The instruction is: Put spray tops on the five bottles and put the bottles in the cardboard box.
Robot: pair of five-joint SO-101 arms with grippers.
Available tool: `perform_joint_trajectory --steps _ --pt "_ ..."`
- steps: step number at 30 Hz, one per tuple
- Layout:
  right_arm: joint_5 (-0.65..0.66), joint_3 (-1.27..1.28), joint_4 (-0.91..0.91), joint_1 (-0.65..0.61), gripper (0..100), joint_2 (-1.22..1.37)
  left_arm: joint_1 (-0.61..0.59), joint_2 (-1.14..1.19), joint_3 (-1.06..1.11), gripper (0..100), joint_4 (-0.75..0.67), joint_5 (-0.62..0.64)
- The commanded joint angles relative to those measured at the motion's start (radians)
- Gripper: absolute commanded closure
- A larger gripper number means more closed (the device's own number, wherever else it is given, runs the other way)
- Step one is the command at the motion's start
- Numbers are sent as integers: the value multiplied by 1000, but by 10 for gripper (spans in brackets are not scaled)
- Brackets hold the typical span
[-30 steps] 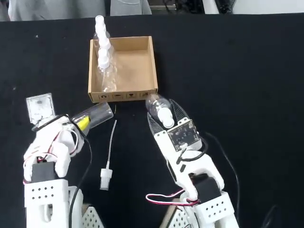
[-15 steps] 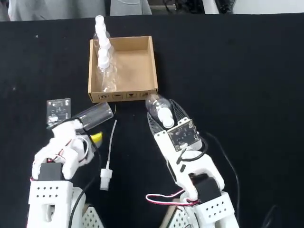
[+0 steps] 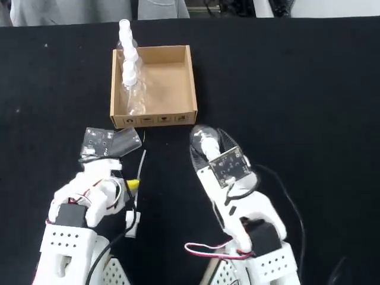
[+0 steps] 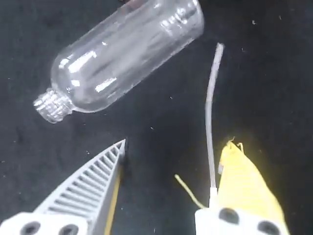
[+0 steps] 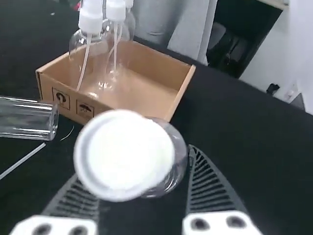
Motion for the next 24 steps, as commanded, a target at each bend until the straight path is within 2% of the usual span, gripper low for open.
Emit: perform_joint_trajectory --steps 1,11,24 --pt "15 -151 66 28 941 -101 16 -14 -13 713 3 -12" --pt "15 -257 71 28 939 -53 16 -14 -8 713 -5 -17" --pt "17 -624 28 29 940 530 15 -14 1 714 -32 -17"
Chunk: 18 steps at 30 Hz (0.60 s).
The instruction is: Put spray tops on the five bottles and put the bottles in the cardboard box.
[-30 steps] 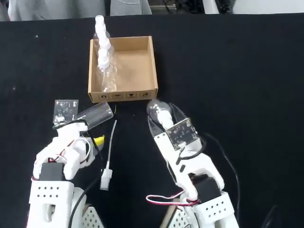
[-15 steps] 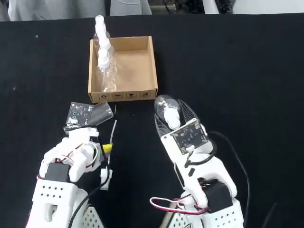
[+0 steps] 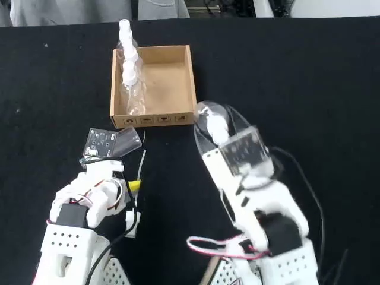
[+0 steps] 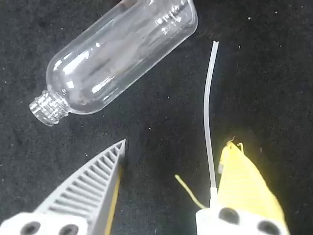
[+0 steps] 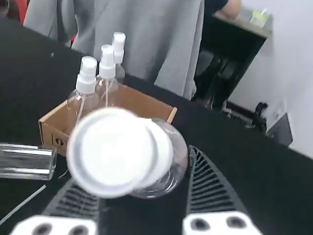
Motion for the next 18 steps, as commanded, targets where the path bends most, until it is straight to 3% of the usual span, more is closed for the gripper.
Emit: perform_joint_trajectory --steps 1,18 --pt "9 -120 -63 26 940 134 8 -14 -15 714 -20 -2" --pt "2 -374 -146 26 942 515 8 -14 -16 714 -20 -2"
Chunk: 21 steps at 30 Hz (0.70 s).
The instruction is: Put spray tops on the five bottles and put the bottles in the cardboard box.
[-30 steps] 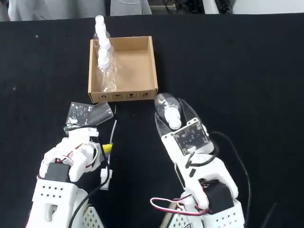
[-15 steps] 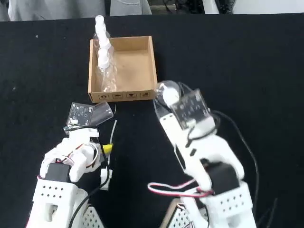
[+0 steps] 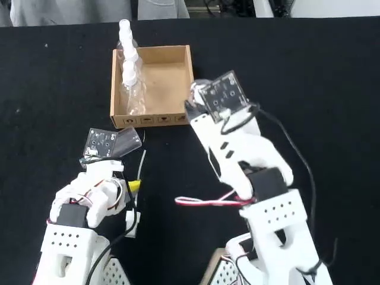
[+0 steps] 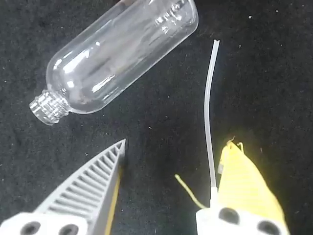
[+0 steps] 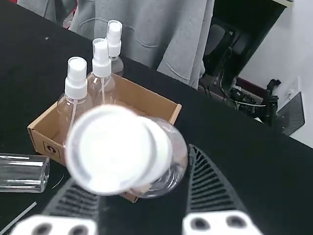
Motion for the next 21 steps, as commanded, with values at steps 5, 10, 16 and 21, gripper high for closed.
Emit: perform_joint_trajectory --steps 5,10,16,21 --pt "2 -186 -32 26 942 168 10 -14 -15 717 -20 -2" --pt "-72 -274 -32 28 939 289 10 -14 -13 718 -20 -2" --pt "-98 -387 -32 28 939 412 10 -14 -13 718 -20 -2" --pt "-120 -460 -32 28 939 506 10 -14 -13 718 -20 -2"
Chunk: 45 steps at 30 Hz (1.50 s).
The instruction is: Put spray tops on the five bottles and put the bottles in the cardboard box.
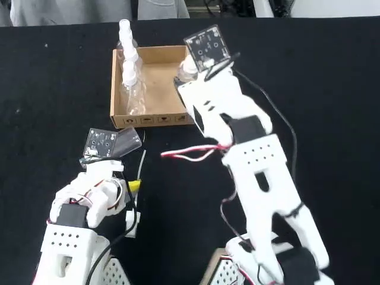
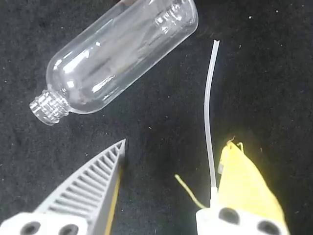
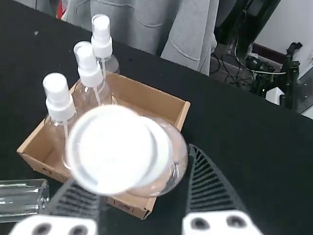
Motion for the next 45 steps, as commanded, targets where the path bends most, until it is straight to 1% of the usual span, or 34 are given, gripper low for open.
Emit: perform_joint_trajectory --steps 1,6,11,24,36,42,45 --pt "-29 -116 -31 28 939 36 10 -14 -13 718 -20 -2" --pt "-35 -193 -31 28 939 125 10 -14 -13 718 -20 -2" --pt "-69 -302 -31 28 939 239 10 -14 -13 718 -20 -2" --pt "-69 -572 -29 28 939 596 10 -14 -13 718 -20 -2" --pt "-69 -766 -28 28 939 808 10 -14 -12 718 -20 -2" --pt "-158 -842 -26 49 939 888 10 -14 -12 718 -20 -2" --pt "-166 -872 -23 54 939 918 10 -14 -12 718 -20 -2"
